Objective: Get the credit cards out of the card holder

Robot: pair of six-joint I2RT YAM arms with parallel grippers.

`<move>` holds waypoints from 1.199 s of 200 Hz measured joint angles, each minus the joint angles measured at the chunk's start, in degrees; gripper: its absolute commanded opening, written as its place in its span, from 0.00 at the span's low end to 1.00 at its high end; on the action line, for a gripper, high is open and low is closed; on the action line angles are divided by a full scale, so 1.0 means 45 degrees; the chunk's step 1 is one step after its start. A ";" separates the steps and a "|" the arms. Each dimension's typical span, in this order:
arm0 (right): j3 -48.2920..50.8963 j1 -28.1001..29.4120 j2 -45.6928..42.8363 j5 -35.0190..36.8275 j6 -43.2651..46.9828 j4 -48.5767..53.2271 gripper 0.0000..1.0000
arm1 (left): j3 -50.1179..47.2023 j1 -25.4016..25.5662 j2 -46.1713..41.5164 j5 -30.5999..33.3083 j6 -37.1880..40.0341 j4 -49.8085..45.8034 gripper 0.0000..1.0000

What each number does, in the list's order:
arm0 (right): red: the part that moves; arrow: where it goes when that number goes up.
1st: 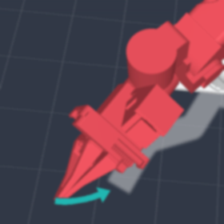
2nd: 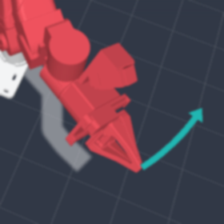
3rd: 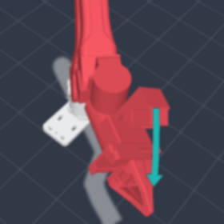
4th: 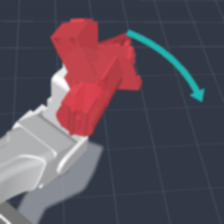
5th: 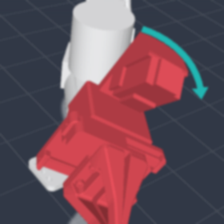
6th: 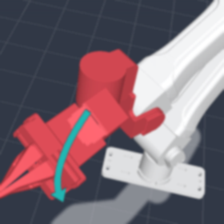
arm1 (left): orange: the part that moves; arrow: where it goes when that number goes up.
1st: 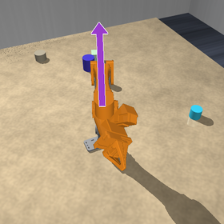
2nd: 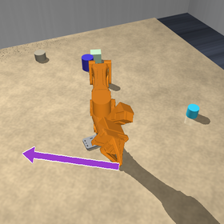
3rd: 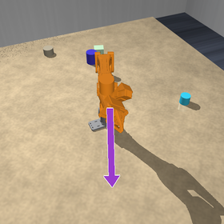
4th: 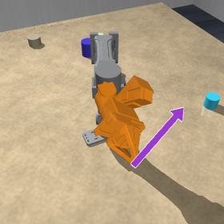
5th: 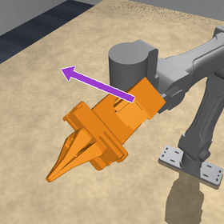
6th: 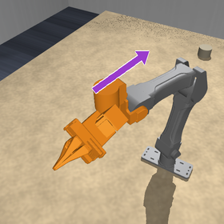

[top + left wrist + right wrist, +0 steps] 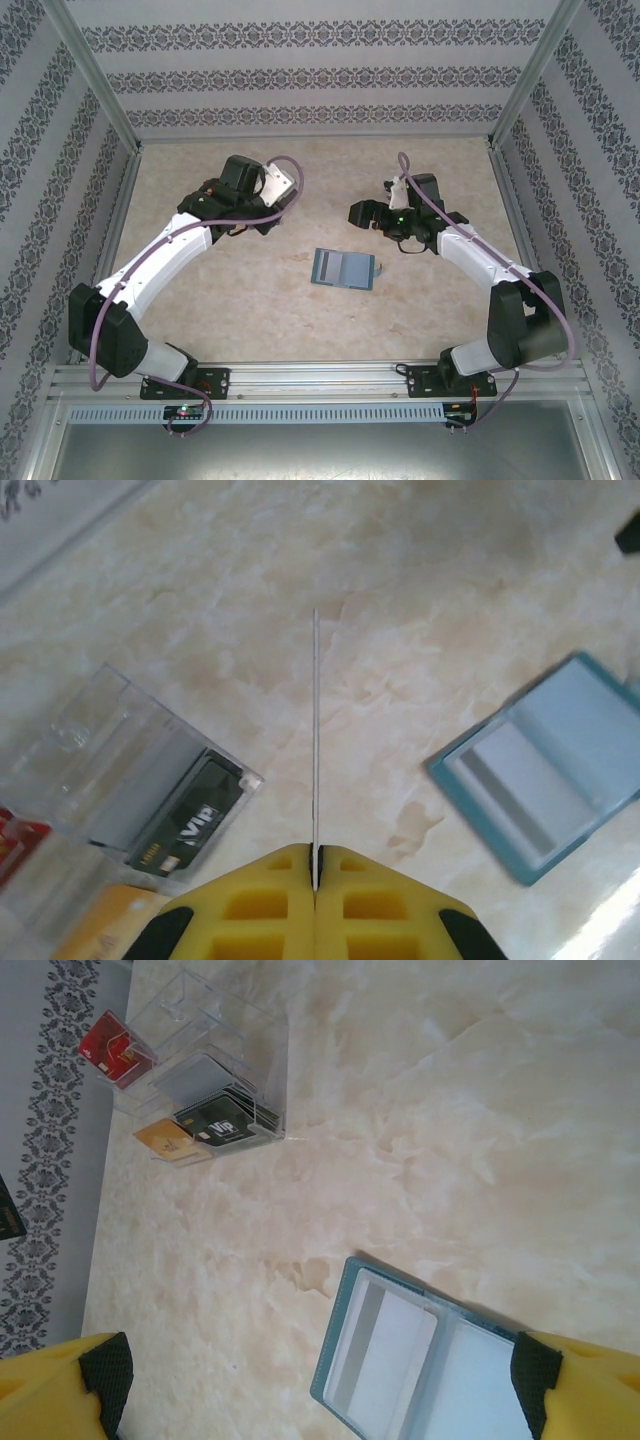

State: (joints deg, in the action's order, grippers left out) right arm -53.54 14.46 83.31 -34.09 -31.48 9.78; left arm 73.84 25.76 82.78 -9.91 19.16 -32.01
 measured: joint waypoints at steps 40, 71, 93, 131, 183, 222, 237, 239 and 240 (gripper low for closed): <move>0.0102 -0.0005 0.0000 -0.0005 0.0005 -0.0024 0.98 | 0.0189 -0.0257 0.1234 0.0447 0.3633 -0.0554 0.00; 0.0131 -0.0024 0.0000 -0.0015 -0.0005 -0.0034 0.98 | 0.0306 -0.1035 0.2739 0.0588 0.5634 -0.0811 0.00; 0.0321 -0.0024 0.0000 -0.0112 -0.0024 -0.0131 0.98 | 0.0787 -0.1637 0.3677 0.0583 0.6538 -0.1049 0.00; 0.0607 -0.0024 -0.0005 -0.0291 -0.0155 -0.0228 0.98 | 0.1647 -0.2331 0.4668 0.0238 0.7490 -0.1141 0.00; 0.0690 -0.0024 -0.0005 -0.0306 -0.0296 -0.0330 0.98 | 0.2992 -0.2599 0.6188 0.0325 0.8534 -0.1719 0.00; 0.0714 -0.0019 -0.0005 -0.0534 -0.0350 -0.0335 0.98 | 0.3279 -0.2783 0.6727 0.0364 0.8918 -0.2050 0.00; 0.0714 -0.0019 -0.0005 -0.0554 -0.0355 -0.0374 0.98 | 0.3371 -0.2822 0.6829 0.0359 0.9044 -0.2147 0.00; 0.0714 -0.0015 -0.0005 -0.0559 -0.0355 -0.0389 0.98 | 0.3385 -0.2827 0.6844 0.0359 0.9058 -0.2161 0.00; 0.0714 -0.0015 -0.0005 -0.0563 -0.0355 -0.0389 0.98 | 0.3390 -0.2827 0.6844 0.0355 0.9063 -0.2161 0.00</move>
State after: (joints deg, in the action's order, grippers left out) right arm -50.33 14.39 83.29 -36.62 -33.08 8.03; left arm 89.10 13.04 113.58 -8.32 59.94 -41.74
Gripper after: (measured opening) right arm 0.982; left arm 0.054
